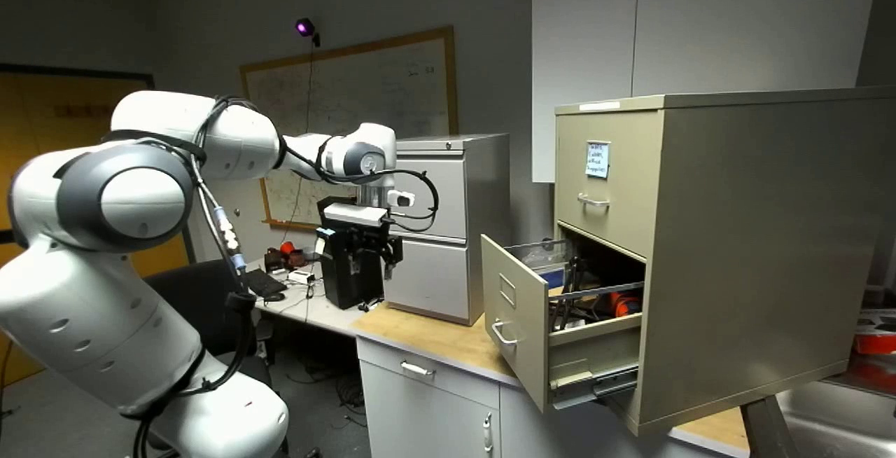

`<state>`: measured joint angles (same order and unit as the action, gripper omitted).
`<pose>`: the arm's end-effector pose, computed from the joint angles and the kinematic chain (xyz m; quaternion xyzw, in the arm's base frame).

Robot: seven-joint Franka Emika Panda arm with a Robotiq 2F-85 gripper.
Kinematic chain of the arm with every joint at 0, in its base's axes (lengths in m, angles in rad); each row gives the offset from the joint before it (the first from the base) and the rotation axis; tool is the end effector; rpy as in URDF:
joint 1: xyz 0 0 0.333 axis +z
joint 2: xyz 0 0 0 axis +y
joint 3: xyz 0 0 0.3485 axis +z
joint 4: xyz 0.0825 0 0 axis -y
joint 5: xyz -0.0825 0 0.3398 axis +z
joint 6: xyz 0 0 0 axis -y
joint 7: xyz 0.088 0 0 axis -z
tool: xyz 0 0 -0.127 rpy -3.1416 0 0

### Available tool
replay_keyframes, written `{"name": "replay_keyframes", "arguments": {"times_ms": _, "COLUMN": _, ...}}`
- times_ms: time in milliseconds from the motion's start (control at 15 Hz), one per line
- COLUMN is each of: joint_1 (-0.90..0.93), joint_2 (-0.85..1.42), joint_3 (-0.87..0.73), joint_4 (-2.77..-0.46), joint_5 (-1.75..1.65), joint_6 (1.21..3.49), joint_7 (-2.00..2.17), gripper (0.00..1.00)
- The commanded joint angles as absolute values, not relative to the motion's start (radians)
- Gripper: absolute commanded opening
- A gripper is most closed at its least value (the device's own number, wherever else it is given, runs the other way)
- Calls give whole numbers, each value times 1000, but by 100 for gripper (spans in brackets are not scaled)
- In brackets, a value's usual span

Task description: Close the bottom drawer of the file cabinet

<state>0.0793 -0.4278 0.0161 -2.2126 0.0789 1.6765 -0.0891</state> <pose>0.3513 0.0439 0.5573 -0.9943 -0.0848 0.0542 0.0355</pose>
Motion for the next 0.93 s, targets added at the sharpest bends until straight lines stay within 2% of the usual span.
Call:
{"name": "replay_keyframes", "arguments": {"times_ms": 0, "joint_1": 73, "joint_2": -427, "joint_3": 21, "joint_4": -2210, "joint_5": 81, "joint_6": 1674, "joint_7": -91, "gripper": 100}}
{"name": "replay_keyframes", "arguments": {"times_ms": 200, "joint_1": 56, "joint_2": -409, "joint_3": 40, "joint_4": -2220, "joint_5": 17, "joint_6": 1696, "joint_7": -49, "gripper": 100}}
{"name": "replay_keyframes", "arguments": {"times_ms": 533, "joint_1": 22, "joint_2": -306, "joint_3": 92, "joint_4": -2258, "joint_5": -171, "joint_6": 1905, "joint_7": 147, "gripper": 100}}
{"name": "replay_keyframes", "arguments": {"times_ms": 600, "joint_1": 19, "joint_2": -277, "joint_3": 106, "joint_4": -2267, "joint_5": -230, "joint_6": 1970, "joint_7": 184, "gripper": 85}}
{"name": "replay_keyframes", "arguments": {"times_ms": 667, "joint_1": 17, "joint_2": -236, "joint_3": 120, "joint_4": -2269, "joint_5": -288, "joint_6": 2024, "joint_7": 225, "gripper": 74}}
{"name": "replay_keyframes", "arguments": {"times_ms": 867, "joint_1": 5, "joint_2": -118, "joint_3": 151, "joint_4": -2275, "joint_5": -533, "joint_6": 2167, "joint_7": 373, "gripper": 51}}
